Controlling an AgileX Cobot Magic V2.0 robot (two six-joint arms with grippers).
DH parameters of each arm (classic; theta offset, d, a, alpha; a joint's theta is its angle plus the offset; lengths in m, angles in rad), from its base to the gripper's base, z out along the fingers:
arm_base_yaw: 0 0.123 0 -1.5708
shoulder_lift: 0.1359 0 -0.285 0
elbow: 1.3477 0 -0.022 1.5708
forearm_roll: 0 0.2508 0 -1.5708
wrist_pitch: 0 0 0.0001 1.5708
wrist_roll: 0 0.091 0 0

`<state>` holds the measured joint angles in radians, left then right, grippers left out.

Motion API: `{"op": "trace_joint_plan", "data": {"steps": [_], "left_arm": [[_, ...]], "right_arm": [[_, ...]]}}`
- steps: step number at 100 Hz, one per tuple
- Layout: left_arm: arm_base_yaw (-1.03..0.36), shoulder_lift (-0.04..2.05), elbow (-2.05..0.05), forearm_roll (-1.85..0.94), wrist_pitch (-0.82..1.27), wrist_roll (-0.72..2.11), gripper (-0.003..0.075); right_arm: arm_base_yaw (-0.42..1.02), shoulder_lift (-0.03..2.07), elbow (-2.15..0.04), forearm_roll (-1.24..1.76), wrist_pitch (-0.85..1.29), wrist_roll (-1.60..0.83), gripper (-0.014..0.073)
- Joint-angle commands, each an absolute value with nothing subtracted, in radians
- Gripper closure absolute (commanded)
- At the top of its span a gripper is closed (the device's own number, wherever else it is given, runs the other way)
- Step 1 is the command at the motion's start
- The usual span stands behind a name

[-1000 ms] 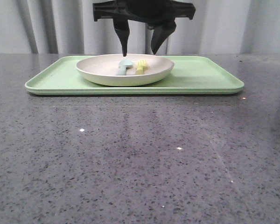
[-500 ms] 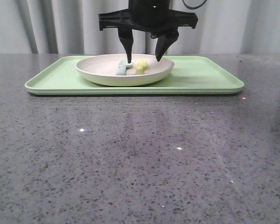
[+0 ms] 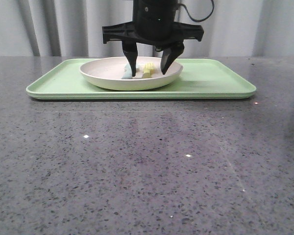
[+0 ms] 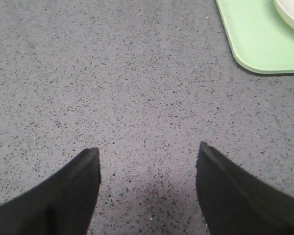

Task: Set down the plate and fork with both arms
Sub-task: 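Lower the right gripper and grasp the yellow fork handle, then carry the yellow fork off the plate onto the tray beside it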

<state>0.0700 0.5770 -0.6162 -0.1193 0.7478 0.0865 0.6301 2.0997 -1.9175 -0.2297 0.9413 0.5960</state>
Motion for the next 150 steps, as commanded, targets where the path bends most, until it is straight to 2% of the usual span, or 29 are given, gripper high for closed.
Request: {"op": "trace_joint_plan", "data": {"steps": [1, 47, 70, 85, 150], "left_arm": [[0.072, 0.579, -0.645, -0.133, 0.685, 0.077, 0.0300], [0.072, 0.579, -0.645, -0.133, 0.684, 0.077, 0.0300], [0.072, 0.579, -0.645, -0.133, 0.684, 0.077, 0.0300], [0.072, 0.579, -0.645, -0.133, 0.684, 0.077, 0.0300], [0.072, 0.579, -0.645, -0.133, 0.684, 0.077, 0.0300]], "right_arm": [[0.625, 2.047, -1.953, -0.240, 0.908, 0.598, 0.0137], [0.625, 2.067, -1.953, -0.235, 0.918, 0.598, 0.0152], [0.625, 2.067, -1.953, -0.233, 0.929, 0.601, 0.0395], [0.625, 2.067, -1.953, -0.233, 0.932, 0.619, 0.0468], [0.612, 2.016, -1.953, -0.234, 0.943, 0.630, 0.0484]]}}
